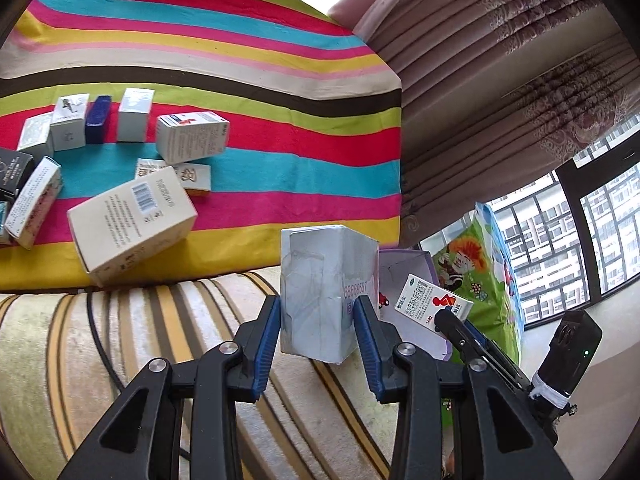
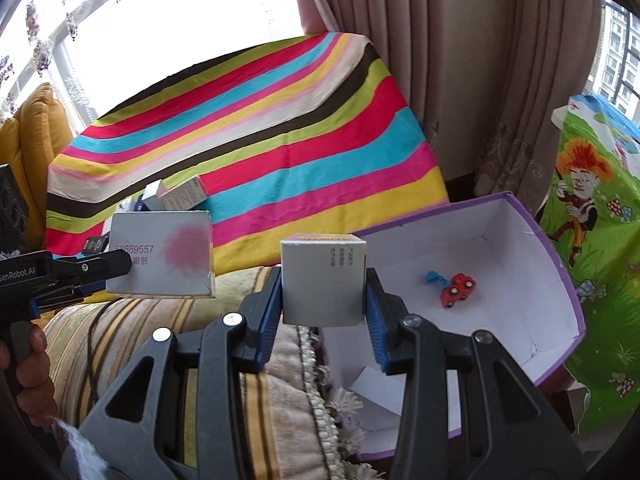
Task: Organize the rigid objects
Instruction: 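Lift and carry both held boxes toward the storage box, then open the left tool over the storage box while the right tool drops the white cube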
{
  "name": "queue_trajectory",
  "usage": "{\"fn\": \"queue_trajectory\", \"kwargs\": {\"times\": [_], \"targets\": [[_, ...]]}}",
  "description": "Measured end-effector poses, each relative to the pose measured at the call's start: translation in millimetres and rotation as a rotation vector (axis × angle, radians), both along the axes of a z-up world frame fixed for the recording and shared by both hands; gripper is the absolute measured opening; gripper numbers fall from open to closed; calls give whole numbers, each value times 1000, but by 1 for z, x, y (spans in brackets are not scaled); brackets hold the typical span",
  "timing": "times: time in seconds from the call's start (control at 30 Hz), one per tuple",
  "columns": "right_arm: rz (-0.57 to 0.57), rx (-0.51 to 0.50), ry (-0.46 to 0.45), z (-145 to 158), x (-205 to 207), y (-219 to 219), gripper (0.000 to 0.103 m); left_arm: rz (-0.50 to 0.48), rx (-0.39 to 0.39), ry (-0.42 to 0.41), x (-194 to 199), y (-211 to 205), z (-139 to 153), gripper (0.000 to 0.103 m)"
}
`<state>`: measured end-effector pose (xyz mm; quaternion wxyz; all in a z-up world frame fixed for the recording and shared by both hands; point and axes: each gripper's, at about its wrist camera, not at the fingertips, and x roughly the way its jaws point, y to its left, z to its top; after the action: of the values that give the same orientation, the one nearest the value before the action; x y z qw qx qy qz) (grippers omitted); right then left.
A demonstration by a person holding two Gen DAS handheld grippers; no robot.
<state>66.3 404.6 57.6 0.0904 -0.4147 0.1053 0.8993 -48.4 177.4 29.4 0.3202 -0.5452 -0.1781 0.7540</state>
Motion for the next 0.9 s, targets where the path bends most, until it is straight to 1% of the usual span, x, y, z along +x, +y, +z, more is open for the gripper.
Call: {"fn": "queue_trajectory", "kwargs": {"times": [0.13, 0.37, 0.77, 0.83, 0.9], "targets": [[-43, 24, -7, 1, 3, 5, 43, -19, -5, -9, 3, 14, -3, 39], [-104, 54, -24, 2, 7, 14, 43, -42, -17, -2, 4, 36, -3, 39], [-191, 62, -28, 3, 11, 25, 45, -73, -16, 24, 5, 70, 2, 39], [-204, 57, -25, 4, 12, 26, 52, -77, -9, 24, 6, 73, 3, 40], [-212, 59, -22, 5, 13, 27, 63, -85, 1, -4, 5, 78, 0, 41]]}}
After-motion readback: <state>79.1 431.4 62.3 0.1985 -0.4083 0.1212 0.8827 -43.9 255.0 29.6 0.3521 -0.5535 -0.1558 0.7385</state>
